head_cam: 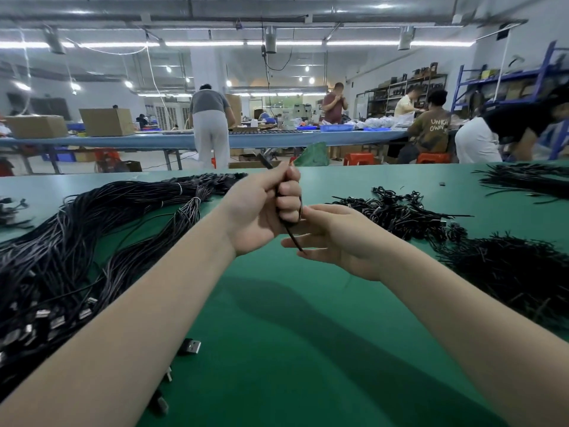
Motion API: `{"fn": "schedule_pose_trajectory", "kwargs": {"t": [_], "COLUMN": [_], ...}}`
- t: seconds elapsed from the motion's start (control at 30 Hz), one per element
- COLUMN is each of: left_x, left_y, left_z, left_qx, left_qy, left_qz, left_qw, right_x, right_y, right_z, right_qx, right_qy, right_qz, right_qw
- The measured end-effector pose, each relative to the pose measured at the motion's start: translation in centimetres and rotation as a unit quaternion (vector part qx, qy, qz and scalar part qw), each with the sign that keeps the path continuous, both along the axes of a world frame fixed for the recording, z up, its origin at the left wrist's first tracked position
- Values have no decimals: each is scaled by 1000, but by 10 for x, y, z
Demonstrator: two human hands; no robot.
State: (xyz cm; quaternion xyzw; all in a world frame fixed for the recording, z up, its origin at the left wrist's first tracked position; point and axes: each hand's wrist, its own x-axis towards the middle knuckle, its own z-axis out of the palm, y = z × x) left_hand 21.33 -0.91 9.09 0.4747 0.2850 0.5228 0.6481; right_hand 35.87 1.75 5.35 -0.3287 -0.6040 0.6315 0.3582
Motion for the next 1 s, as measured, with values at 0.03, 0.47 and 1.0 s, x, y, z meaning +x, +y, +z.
{"fn": "schedule_pose_trajectory", "kwargs": {"t": [0.03, 0.47, 1.0], "left_x": [2, 8, 33], "left_y": [2, 25, 27], "left_z": [-5, -40, -99], "left_qx": [-9, -15, -42], "left_qy": [15, 122, 281], "left_qz": [0, 125, 237], "left_qw": [1000, 984, 929], "right_x": [1, 3, -9], "right_y": [1, 15, 19], "right_z": [-1, -31, -86], "right_qx": [-18, 0, 374], "right_qy": [23, -4, -465], "right_qz": [-3, -37, -151], "right_qw": [1000, 999, 788]}}
